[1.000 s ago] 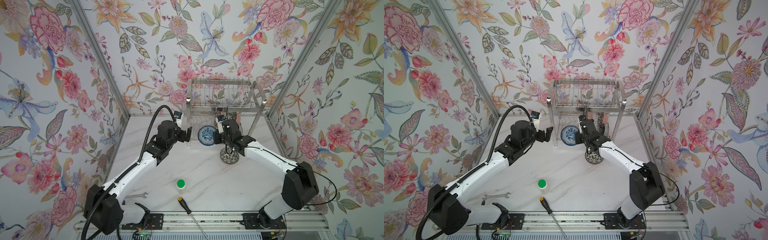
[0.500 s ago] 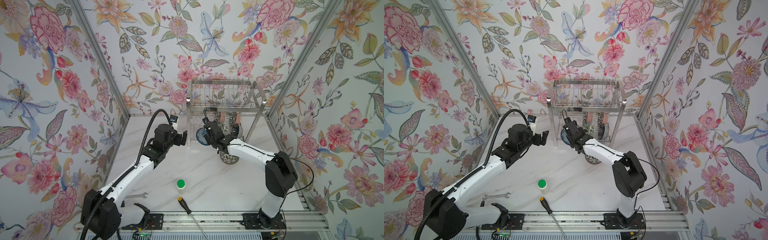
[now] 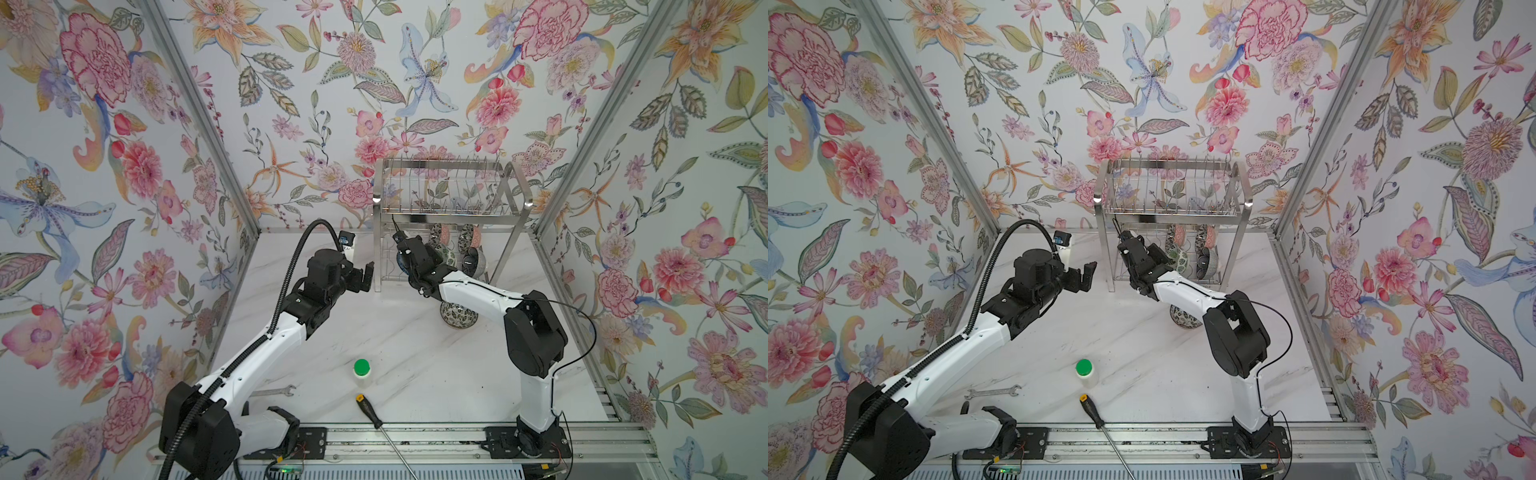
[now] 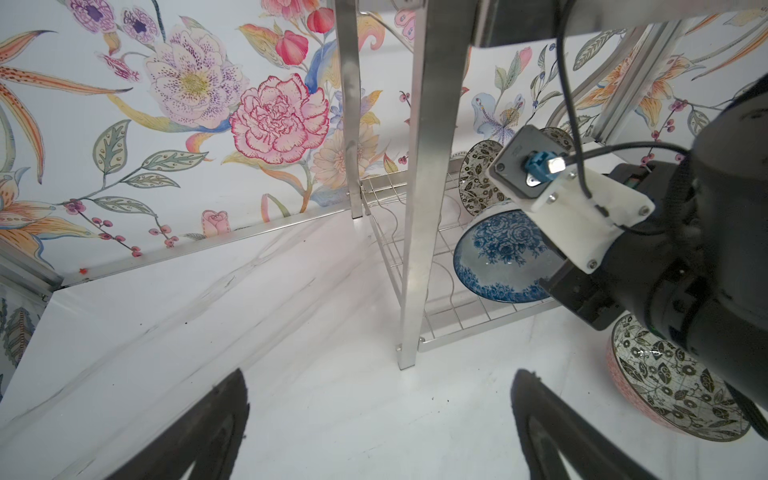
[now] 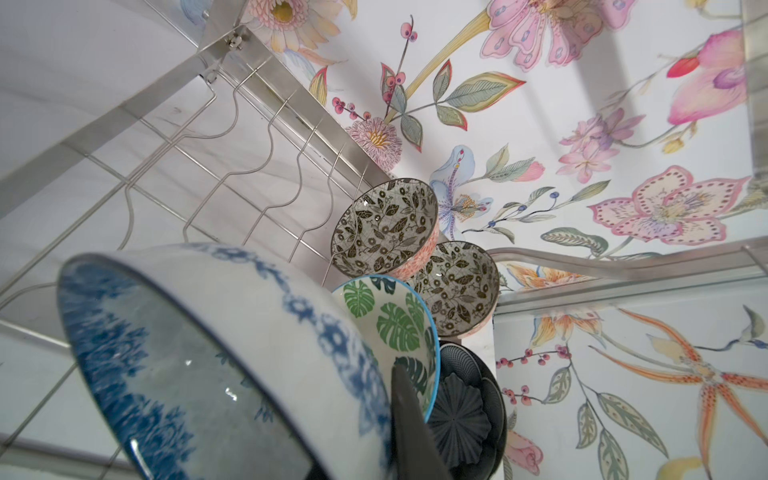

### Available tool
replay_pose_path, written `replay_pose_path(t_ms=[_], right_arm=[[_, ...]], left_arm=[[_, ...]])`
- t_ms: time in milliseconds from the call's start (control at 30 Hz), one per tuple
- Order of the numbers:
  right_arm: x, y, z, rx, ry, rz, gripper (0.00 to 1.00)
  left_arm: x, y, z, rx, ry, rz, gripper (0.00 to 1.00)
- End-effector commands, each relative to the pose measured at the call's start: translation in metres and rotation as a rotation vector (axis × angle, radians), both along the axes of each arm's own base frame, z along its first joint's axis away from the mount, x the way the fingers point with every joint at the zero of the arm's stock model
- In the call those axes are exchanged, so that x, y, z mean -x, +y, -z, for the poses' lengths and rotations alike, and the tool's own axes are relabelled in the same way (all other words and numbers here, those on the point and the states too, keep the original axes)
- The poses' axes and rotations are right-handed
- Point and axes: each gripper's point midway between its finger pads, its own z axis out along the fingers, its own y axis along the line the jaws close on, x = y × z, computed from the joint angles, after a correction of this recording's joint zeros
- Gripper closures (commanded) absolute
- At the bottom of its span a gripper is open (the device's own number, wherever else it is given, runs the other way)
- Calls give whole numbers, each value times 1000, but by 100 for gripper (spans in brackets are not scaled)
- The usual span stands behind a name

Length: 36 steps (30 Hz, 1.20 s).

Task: Load the bowls into the dish rack
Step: 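Open left gripper and draw it back while right gripper carries the bowl into the rack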

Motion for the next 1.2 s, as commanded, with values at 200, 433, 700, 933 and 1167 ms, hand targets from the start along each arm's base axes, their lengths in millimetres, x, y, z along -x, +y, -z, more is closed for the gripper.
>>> replay_pose_path(t_ms=[200,433,700,933,1167], right_arm=[[-39,-5,-28,37,-116,92,100],[-60,-11,-24,63,-125,131,100],[-88,-24,-7,133,-116,204,100],[-107,-33,-4,133,-131,255,100],[-121,-34,-3,125,-143,260,100]], left_arm=[[3,8,1,-13,5,-11,1],[2,20,4,-51,30,-39,1],[-1,27,3,-63,35,-49,1],[-3,28,6,-61,42,-50,1],[-3,28,9,-57,47,-49,1]])
